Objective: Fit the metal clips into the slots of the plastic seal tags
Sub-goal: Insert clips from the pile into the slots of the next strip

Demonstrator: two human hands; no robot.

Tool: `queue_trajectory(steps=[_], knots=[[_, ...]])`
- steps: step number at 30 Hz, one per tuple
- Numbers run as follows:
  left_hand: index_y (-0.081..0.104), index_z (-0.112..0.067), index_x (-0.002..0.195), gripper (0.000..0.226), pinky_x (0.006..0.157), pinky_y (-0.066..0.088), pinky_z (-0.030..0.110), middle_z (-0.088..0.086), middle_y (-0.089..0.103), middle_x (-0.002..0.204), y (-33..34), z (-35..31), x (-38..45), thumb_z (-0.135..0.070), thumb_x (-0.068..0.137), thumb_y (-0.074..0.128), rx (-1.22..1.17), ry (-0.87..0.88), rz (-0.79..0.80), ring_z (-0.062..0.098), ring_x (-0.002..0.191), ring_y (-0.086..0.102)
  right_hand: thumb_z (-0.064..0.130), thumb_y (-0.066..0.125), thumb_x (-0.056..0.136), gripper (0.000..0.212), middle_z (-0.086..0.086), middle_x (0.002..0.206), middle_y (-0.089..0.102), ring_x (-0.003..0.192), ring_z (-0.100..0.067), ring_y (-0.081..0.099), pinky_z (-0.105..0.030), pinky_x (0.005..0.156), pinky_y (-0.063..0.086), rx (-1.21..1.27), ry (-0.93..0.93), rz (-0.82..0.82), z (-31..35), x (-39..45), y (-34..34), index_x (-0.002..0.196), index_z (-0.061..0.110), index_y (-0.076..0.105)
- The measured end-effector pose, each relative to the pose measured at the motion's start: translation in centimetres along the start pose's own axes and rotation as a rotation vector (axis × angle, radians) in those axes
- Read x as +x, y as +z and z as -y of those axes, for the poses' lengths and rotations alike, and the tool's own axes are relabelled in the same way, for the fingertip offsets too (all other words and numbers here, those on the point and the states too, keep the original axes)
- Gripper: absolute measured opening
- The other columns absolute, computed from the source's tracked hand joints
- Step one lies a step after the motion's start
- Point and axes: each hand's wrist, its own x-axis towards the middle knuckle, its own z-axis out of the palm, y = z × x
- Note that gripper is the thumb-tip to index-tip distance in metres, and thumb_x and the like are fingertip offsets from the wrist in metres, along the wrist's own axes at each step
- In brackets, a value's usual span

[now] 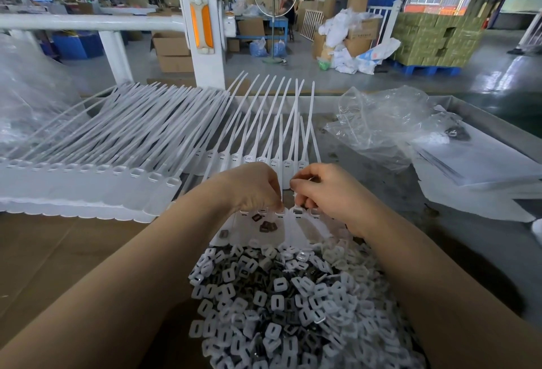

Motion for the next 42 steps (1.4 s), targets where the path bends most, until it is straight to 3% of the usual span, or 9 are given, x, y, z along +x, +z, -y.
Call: queue_trajectory(steps=[11,18,21,24,29,31,33,38,42], knots=[[0.06,-0.019,0.079,0.011,0.063,0.042,0.023,-0.003,0.057,0.077,0.4,0.2,-0.6,-0.018,0.085,0.069,0.053,0.087,-0.045,0.01,0.067,0.051,0.029,0.06,0.096,0.006,0.004,0.073,0.073,0.058,-0.005,0.06,-0.034,0.071,0.058,0.014,0.013,-0.007,-0.1,0.1,0.0,0.099,0.025,0.064],[0.067,-0.026,0.079,0.011,0.064,0.042,0.015,-0.012,0.064,0.076,0.2,0.4,-1.1,-0.02,0.084,0.075,0.027,0.261,-0.113,0.002,0.071,0.057,0.022,0.057,0.097,0.01,0.007,0.063,0.07,0.05,0.002,0.058,-0.014,0.047,0.043,0.063,0.017,-0.054,-0.3,0.2,-0.3,0.095,0.022,0.067],[0.072,-0.027,0.078,0.017,0.059,0.041,0.004,-0.023,0.065,0.069,0.1,-0.7,-2.1,-0.012,0.08,0.079,-0.181,0.425,0.071,-0.009,0.062,0.056,0.02,0.058,0.096,0.012,0.005,0.065,0.071,0.051,-0.002,0.064,-0.017,0.045,0.045,0.068,0.035,-0.085,-0.2,0.3,-0.4,0.088,0.025,0.066],[0.074,-0.026,0.088,0.017,0.066,0.042,0.004,-0.023,0.066,0.071,0.7,-1.4,-2.6,-0.014,0.078,0.081,-0.174,0.499,0.288,-0.009,0.064,0.057,0.026,0.061,0.096,0.009,0.003,0.072,0.074,0.061,-0.011,0.07,-0.031,0.054,0.056,0.083,0.051,-0.083,-0.1,0.3,-0.4,0.093,0.023,0.068],[0.076,-0.019,0.092,0.012,0.068,0.05,0.007,-0.013,0.074,0.083,1.6,-1.5,-2.5,-0.012,0.082,0.077,-0.191,0.45,0.341,0.0,0.071,0.068,0.027,0.061,0.096,0.011,0.01,0.067,0.072,0.062,-0.008,0.068,-0.032,0.066,0.056,0.062,0.035,-0.074,-0.3,0.5,-0.3,0.091,0.023,0.07],[0.076,-0.02,0.092,0.01,0.083,0.055,0.019,-0.002,0.076,0.093,1.6,-1.4,-2.3,-0.015,0.083,0.076,-0.185,0.436,0.319,0.014,0.083,0.071,0.028,0.061,0.096,0.012,0.009,0.07,0.073,0.068,-0.011,0.07,-0.031,0.069,0.057,0.06,0.034,-0.075,-0.4,0.4,-0.3,0.092,0.023,0.071],[0.076,-0.024,0.09,0.01,0.089,0.055,0.023,-0.003,0.076,0.095,1.4,-1.2,-2.1,-0.017,0.083,0.076,-0.199,0.42,0.29,0.012,0.087,0.072,0.029,0.062,0.095,0.011,0.008,0.071,0.073,0.066,-0.009,0.069,-0.029,0.067,0.055,0.06,0.031,-0.08,-0.4,0.4,-0.3,0.092,0.023,0.071],[0.074,-0.019,0.087,0.005,0.062,0.051,0.013,-0.003,0.076,0.08,0.2,-0.1,-1.7,-0.016,0.085,0.075,-0.435,0.263,0.173,0.004,0.068,0.067,0.023,0.061,0.096,0.011,0.008,0.06,0.069,0.05,-0.003,0.061,-0.021,0.051,0.047,0.121,0.034,-0.08,-0.1,0.2,-0.5,0.092,0.018,0.07],[0.071,-0.013,0.092,0.004,0.062,0.051,0.017,0.003,0.077,0.085,-0.5,0.9,-1.2,-0.014,0.088,0.071,-0.596,0.12,0.072,0.006,0.069,0.068,0.016,0.06,0.095,0.012,0.004,0.062,0.068,0.052,-0.004,0.056,-0.018,0.049,0.043,0.17,0.064,-0.073,0.1,0.0,-0.5,0.094,0.014,0.071]])
